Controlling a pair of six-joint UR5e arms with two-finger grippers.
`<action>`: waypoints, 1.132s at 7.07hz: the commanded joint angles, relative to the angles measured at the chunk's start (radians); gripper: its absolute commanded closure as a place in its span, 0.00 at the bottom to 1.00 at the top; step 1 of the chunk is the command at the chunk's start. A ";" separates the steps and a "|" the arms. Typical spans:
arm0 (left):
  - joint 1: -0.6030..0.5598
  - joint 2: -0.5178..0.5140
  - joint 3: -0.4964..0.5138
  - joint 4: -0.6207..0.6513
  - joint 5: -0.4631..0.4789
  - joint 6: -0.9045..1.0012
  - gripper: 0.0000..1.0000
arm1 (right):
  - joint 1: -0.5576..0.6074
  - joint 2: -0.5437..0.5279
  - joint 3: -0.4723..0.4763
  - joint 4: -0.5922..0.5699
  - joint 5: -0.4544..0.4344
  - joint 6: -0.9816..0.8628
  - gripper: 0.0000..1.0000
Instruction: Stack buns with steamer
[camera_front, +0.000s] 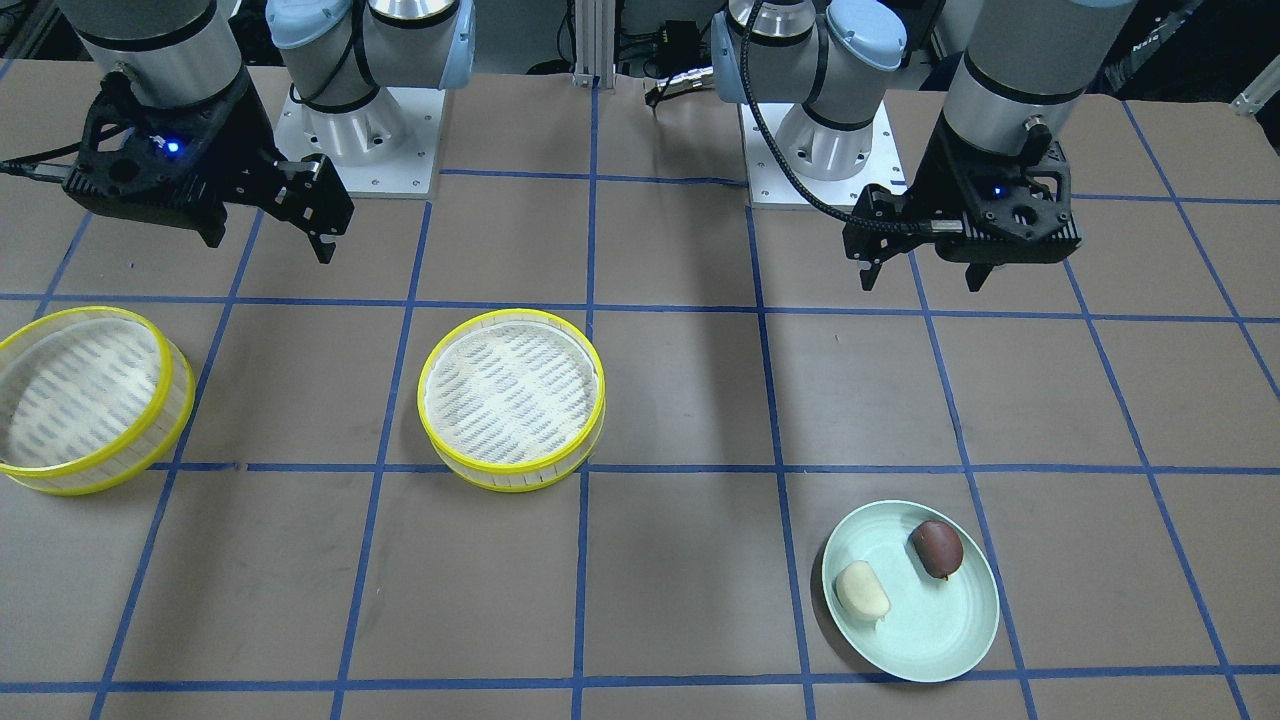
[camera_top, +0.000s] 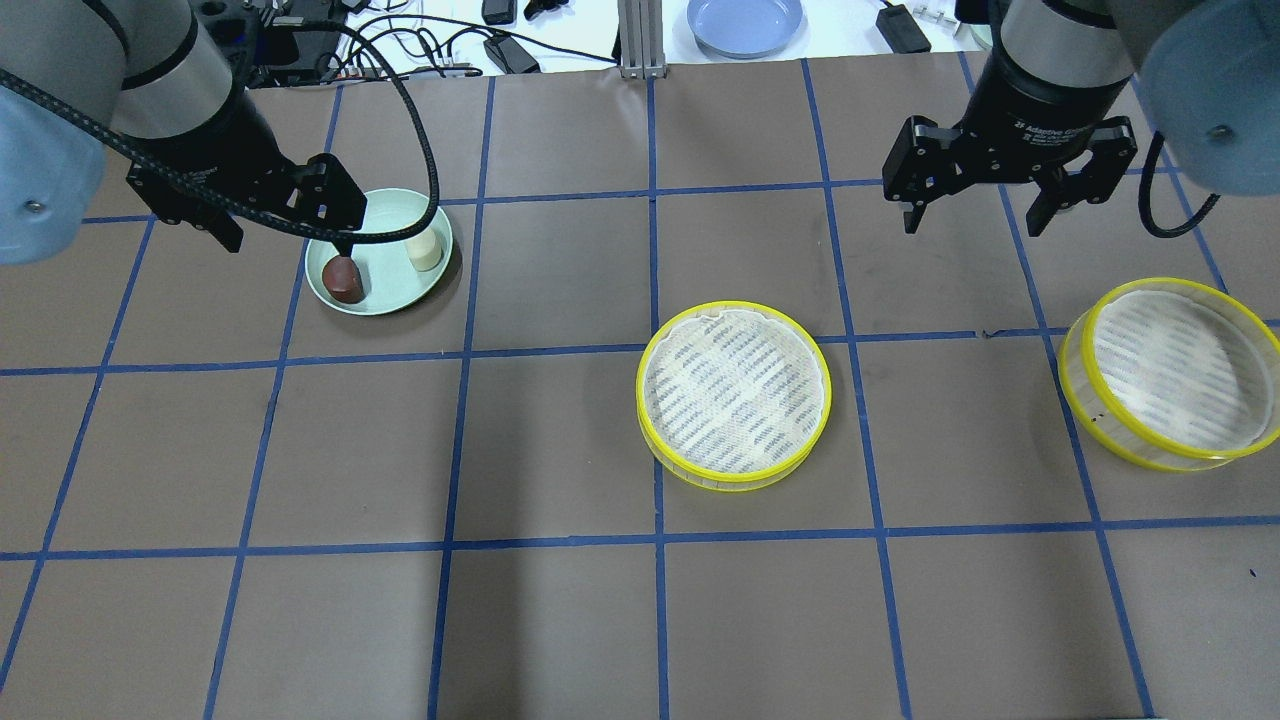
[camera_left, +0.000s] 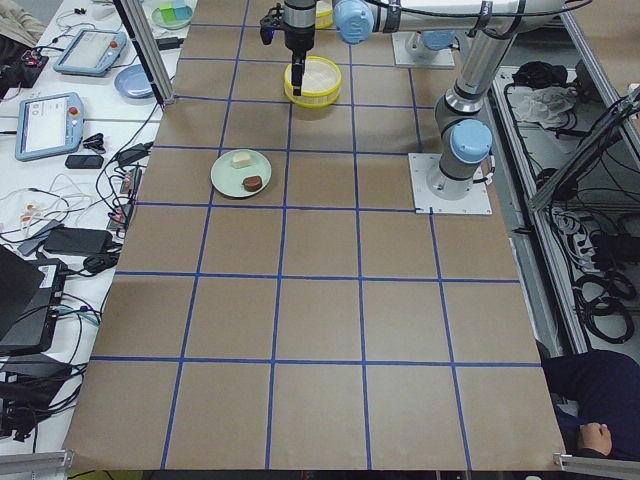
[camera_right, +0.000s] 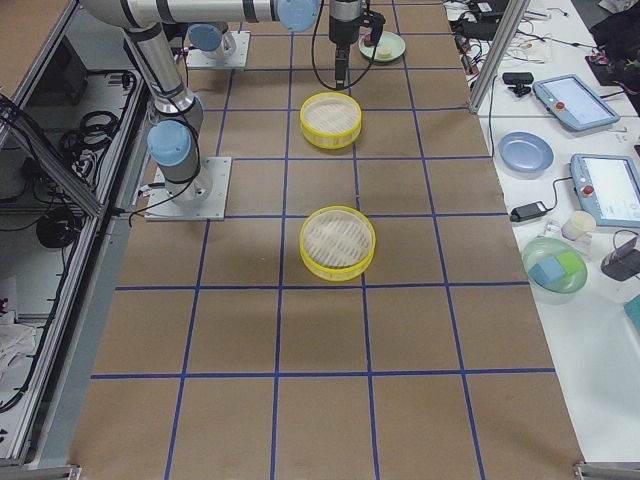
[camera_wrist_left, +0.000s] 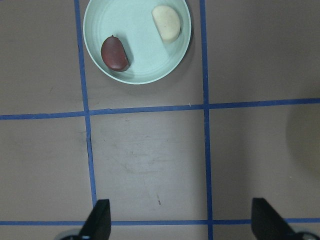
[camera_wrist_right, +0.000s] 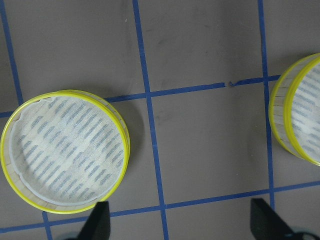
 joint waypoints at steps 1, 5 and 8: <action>0.064 -0.058 -0.004 0.035 -0.022 0.083 0.00 | -0.077 0.007 -0.001 -0.001 0.001 -0.094 0.00; 0.067 -0.336 -0.038 0.487 -0.183 0.133 0.00 | -0.332 0.060 -0.006 -0.004 -0.003 -0.434 0.00; 0.069 -0.483 -0.033 0.633 -0.179 0.105 0.01 | -0.401 0.123 -0.006 -0.014 -0.068 -0.567 0.00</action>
